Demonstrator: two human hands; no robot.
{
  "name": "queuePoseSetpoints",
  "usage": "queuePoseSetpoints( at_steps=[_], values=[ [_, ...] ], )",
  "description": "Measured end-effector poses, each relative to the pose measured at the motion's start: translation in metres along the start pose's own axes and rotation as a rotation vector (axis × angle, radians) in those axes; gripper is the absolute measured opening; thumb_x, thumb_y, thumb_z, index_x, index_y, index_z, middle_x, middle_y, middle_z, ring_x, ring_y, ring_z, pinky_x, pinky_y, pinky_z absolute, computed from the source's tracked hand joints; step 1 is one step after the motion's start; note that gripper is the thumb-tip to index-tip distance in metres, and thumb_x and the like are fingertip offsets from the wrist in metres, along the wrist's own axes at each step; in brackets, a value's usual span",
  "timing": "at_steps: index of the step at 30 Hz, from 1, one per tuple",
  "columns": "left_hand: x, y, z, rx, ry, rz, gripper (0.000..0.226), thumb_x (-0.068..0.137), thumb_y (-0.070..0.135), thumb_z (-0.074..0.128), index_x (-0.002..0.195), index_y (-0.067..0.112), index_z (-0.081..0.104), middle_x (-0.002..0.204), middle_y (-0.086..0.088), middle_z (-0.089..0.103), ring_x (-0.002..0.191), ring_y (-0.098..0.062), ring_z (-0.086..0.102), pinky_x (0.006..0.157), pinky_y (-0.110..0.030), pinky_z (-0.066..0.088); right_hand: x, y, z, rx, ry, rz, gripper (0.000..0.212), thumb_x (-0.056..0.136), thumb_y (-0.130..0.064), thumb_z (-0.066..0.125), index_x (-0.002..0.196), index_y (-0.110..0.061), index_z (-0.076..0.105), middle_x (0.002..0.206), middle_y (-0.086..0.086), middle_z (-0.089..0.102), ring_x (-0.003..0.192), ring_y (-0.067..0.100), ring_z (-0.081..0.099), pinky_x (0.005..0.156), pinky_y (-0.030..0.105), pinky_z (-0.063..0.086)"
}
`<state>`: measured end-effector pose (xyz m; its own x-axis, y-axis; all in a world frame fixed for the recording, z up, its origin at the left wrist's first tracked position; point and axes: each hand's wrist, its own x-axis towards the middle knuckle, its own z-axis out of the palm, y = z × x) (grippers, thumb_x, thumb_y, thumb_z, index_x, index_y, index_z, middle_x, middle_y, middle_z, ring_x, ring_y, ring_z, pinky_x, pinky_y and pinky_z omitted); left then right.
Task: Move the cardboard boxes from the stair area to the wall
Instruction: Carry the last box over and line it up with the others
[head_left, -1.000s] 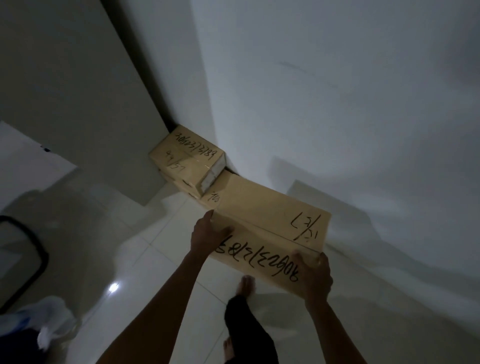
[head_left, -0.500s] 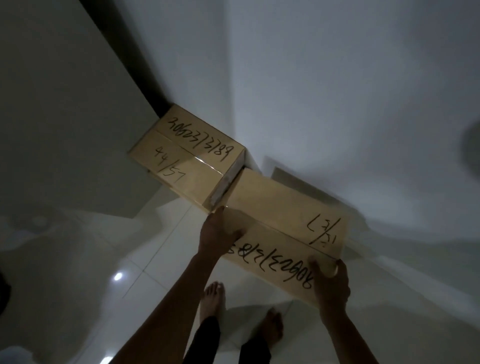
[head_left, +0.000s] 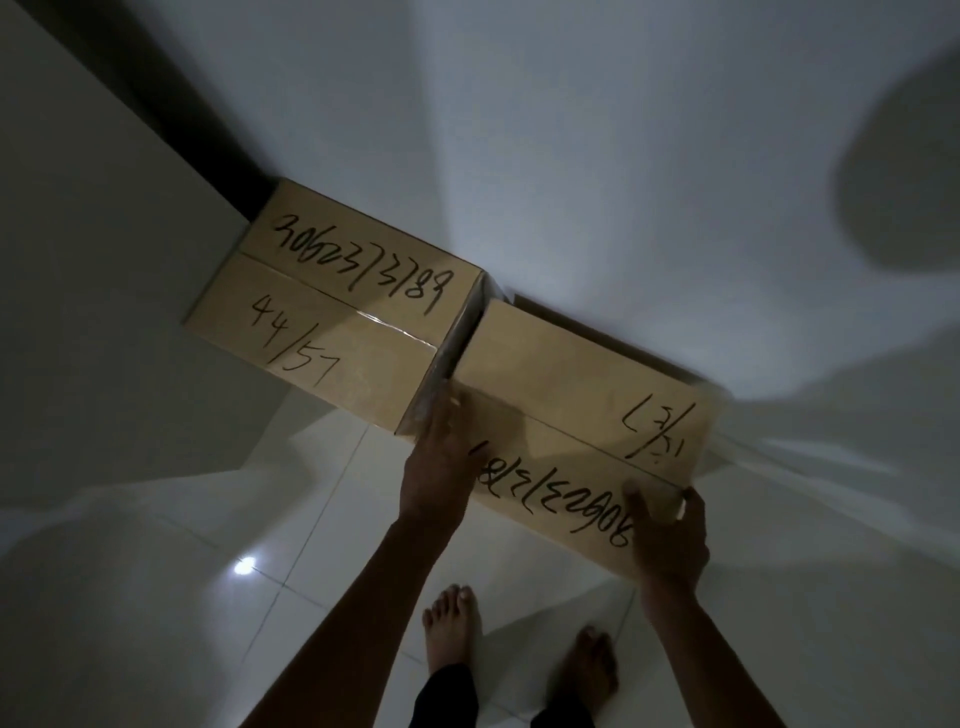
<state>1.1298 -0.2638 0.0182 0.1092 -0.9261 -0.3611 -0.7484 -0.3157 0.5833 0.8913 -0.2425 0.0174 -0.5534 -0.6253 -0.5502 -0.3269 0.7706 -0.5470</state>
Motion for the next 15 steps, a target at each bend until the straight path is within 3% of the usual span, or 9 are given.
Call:
queuePoseSetpoints(
  at_steps=[3,5,15],
  values=[
    [-0.003,0.000,0.005,0.144,-0.049,0.149,0.084,0.091,0.023,0.061,0.155,0.016,0.008,0.164,-0.004,0.001,0.150,-0.027,0.016,0.095,-0.044,0.055,-0.002,-0.012,0.006,0.020,0.006,-0.008,0.077,0.082,-0.040,0.075,0.145,-0.010,0.042,0.142,0.021,0.053,0.126,0.046,0.050,0.101,0.054,0.042],
    [0.001,-0.004,0.006,0.177,-0.061,0.170,0.080,0.095,0.022,0.055,0.155,0.016,0.002,0.163,-0.001,-0.012,0.151,-0.024,-0.004,0.106,-0.047,0.047,-0.001,-0.022,0.011,0.022,0.002,-0.020,0.076,0.083,-0.039,0.075,0.145,-0.010,0.042,0.141,0.020,0.053,0.125,0.045,0.051,0.100,0.054,0.043],
    [0.019,-0.013,-0.004,0.154,-0.070,0.197,0.082,0.097,0.032,0.047,0.148,0.024,-0.016,0.162,0.000,-0.016,0.151,-0.022,-0.007,0.111,-0.050,0.040,0.010,-0.032,0.012,-0.003,-0.061,-0.046,0.078,0.082,-0.039,0.075,0.143,-0.006,0.038,0.141,0.021,0.052,0.128,0.043,0.050,0.102,0.051,0.043]
  ],
)
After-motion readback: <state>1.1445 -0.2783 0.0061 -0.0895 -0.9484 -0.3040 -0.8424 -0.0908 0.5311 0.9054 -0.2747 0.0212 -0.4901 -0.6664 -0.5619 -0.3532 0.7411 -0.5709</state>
